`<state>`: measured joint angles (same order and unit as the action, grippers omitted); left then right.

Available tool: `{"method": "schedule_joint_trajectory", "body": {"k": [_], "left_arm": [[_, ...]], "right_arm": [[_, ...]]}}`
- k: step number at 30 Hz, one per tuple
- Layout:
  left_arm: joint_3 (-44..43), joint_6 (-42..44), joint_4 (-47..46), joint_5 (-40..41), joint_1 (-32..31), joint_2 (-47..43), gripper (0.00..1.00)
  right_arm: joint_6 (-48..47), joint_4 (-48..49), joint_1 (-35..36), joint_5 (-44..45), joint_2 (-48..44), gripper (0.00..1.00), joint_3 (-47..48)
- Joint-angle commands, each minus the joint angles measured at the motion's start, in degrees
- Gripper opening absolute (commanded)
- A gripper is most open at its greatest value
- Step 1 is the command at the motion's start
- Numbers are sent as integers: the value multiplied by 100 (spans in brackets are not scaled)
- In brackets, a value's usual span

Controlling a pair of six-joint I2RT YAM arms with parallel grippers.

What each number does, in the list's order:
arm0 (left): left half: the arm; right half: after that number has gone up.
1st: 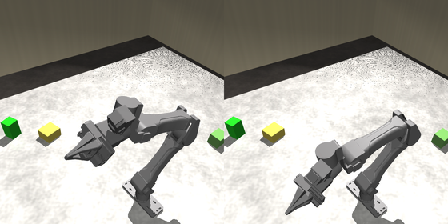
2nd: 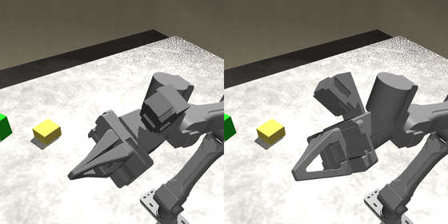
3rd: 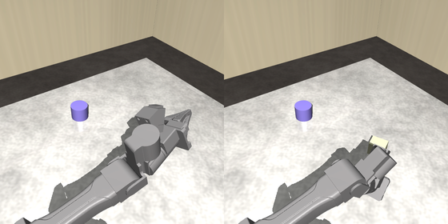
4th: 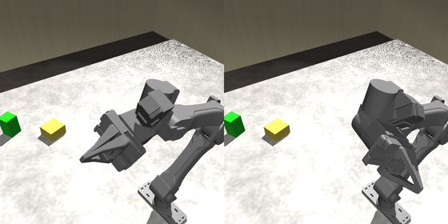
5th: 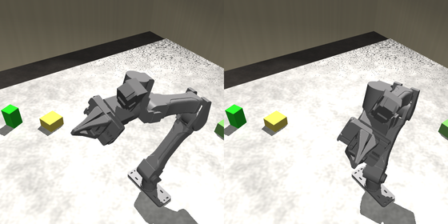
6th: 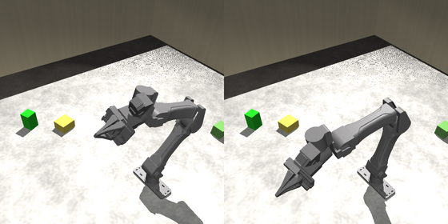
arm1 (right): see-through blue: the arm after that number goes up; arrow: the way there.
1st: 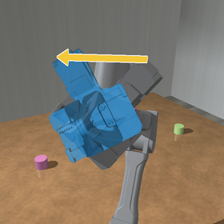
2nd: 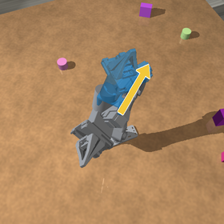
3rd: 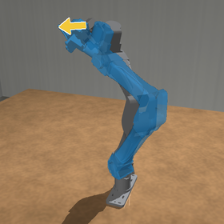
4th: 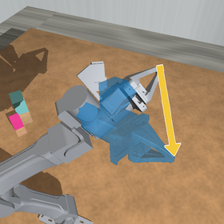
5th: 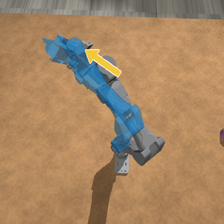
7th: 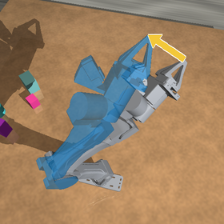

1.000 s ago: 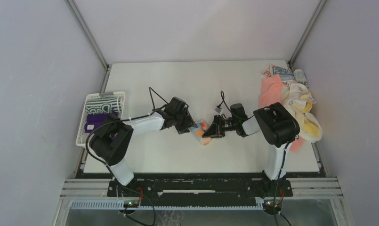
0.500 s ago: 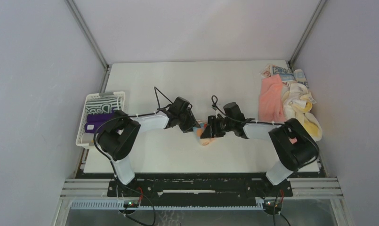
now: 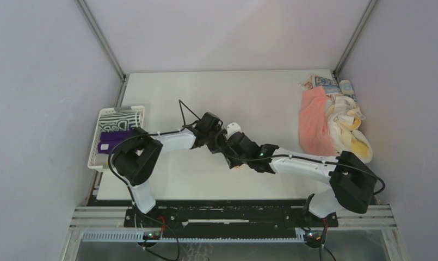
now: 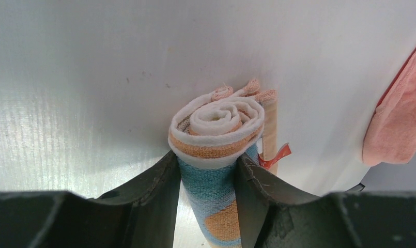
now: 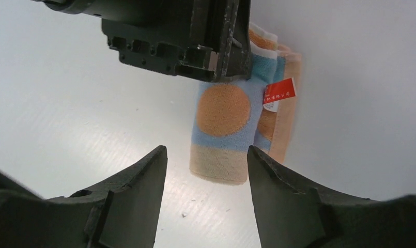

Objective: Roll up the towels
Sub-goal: Roll the towel at the center of the board.

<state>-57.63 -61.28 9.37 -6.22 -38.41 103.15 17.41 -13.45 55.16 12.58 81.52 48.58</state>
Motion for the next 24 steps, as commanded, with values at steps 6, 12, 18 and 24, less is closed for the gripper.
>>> {"method": "schedule_joint_trajectory", "body": {"k": [6,12,18,24], "left_arm": [[15,247,724,328,-96,143,45],[13,219,725,312,-105,231,46],[-12,182,725,301,-105,278,47],[18,103,733,310,-105,234,53]], "right_arm": [[-422,-493,720,1955,1074,57,775],[-539,-588,990,2300,1600,55,885],[-616,-944,1223,2536,2097,52,1188],[-338,-1374,1168,2474,2388,41,1332]]}}
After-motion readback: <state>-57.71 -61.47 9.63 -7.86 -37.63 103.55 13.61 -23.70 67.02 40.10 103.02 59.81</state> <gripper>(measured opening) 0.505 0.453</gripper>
